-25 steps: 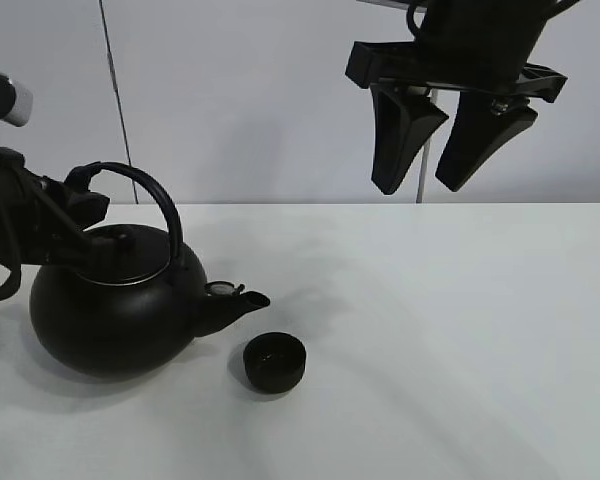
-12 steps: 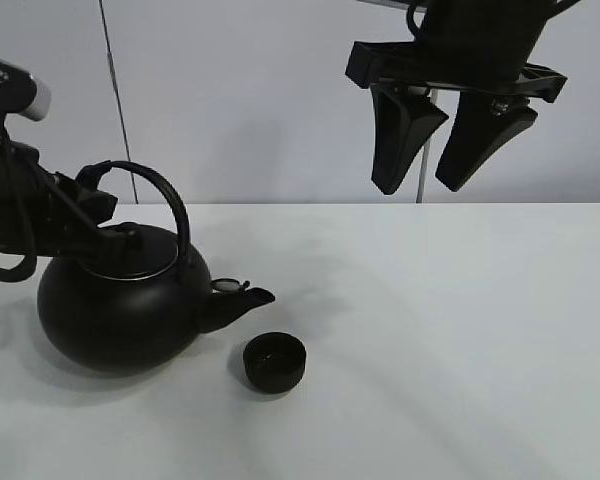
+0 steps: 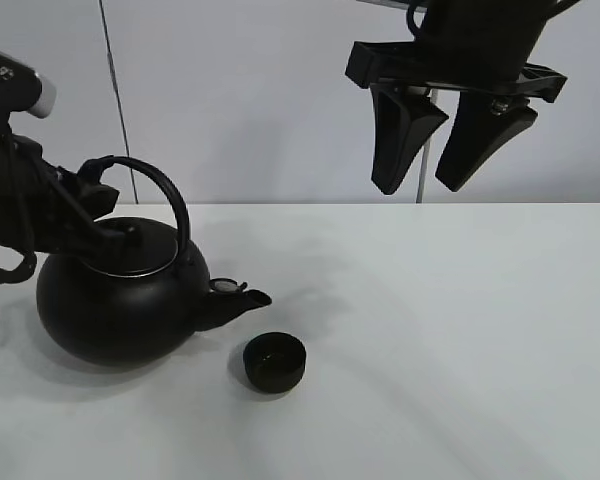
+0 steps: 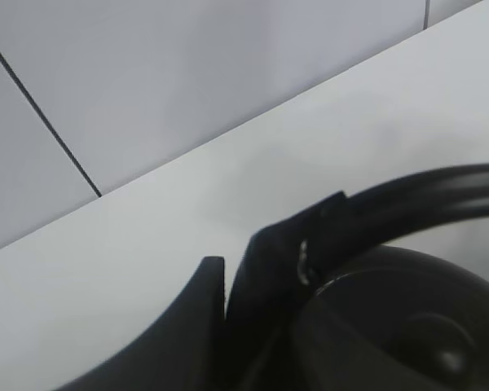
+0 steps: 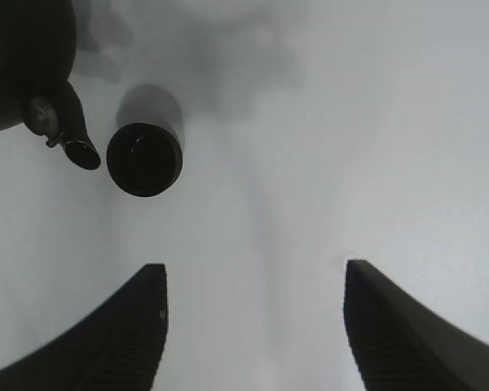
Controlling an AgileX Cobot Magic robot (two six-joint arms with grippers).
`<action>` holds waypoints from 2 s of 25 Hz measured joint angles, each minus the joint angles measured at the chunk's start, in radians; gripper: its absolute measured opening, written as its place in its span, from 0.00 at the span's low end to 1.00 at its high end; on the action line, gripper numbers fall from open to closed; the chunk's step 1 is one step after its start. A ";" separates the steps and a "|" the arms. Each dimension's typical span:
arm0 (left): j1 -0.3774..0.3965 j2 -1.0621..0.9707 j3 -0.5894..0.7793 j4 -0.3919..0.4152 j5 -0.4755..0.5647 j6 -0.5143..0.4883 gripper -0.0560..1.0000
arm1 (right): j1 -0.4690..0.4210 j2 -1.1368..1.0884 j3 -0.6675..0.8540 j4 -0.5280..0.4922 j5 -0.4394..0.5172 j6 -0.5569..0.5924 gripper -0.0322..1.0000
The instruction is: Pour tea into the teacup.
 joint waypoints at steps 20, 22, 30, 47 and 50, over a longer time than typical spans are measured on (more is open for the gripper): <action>0.000 0.000 0.000 0.023 0.000 0.155 0.16 | 0.000 0.000 0.000 0.000 0.000 0.000 0.45; 0.000 0.000 0.000 0.023 0.003 0.170 0.16 | 0.000 0.000 0.000 0.000 0.000 0.000 0.45; 0.000 0.000 0.000 0.023 0.011 0.172 0.16 | 0.000 0.000 0.000 0.000 0.000 0.000 0.45; 0.000 0.000 0.025 0.035 -0.073 -0.328 0.16 | 0.000 0.000 0.000 0.000 -0.001 0.000 0.45; 0.000 0.000 0.069 0.035 -0.149 -0.370 0.16 | 0.000 0.000 0.000 0.000 -0.001 0.000 0.45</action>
